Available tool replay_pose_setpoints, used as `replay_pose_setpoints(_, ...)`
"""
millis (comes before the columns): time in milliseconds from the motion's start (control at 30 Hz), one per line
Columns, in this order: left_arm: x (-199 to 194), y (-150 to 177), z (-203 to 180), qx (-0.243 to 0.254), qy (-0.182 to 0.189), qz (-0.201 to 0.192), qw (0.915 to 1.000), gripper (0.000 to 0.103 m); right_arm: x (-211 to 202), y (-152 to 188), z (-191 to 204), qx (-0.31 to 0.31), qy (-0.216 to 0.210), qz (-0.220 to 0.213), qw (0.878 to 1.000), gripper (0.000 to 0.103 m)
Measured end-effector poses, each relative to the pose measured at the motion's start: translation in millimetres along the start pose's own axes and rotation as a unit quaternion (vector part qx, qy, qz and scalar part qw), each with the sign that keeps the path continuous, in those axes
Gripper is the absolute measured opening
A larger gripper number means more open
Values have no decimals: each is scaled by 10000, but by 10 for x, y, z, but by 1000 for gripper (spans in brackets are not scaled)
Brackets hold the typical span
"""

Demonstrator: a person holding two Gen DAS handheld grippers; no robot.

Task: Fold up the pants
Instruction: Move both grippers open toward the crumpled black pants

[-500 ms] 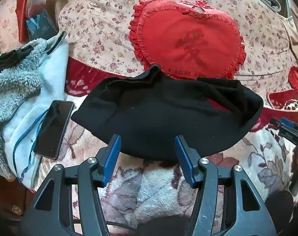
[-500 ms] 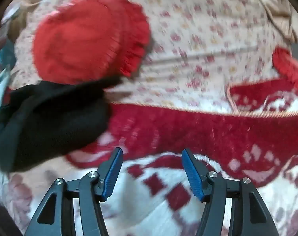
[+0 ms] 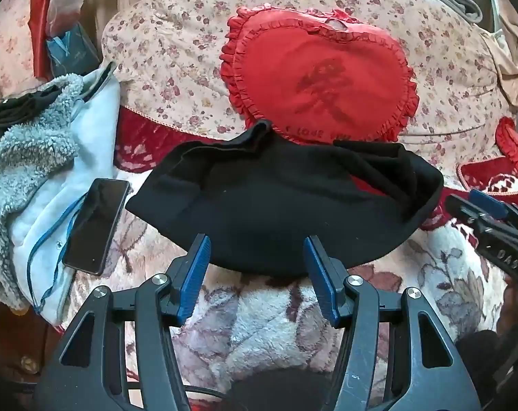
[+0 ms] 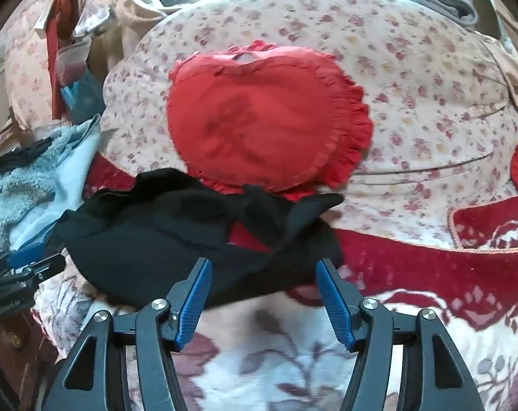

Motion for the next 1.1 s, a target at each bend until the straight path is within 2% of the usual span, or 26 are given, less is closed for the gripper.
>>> replay_pose_setpoints(367,19,94,-3,-39,3,53,10000,56,11,16,284,-49,100,115,9999,61)
replay_pose_setpoints(1100,177,178,87,-266,68,255,9993,56,128,64,370,-176,93,317,9993,61)
Point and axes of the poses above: each gripper's, at about its wrist camera, not at the fingertips, and x roughly the way its jaws point, z to its left, y to its underside, the point moved 10 cm from there along x, roughly the way its jaws point, and after that the axes turned 11 degrees about y, right-handed, at the moved point
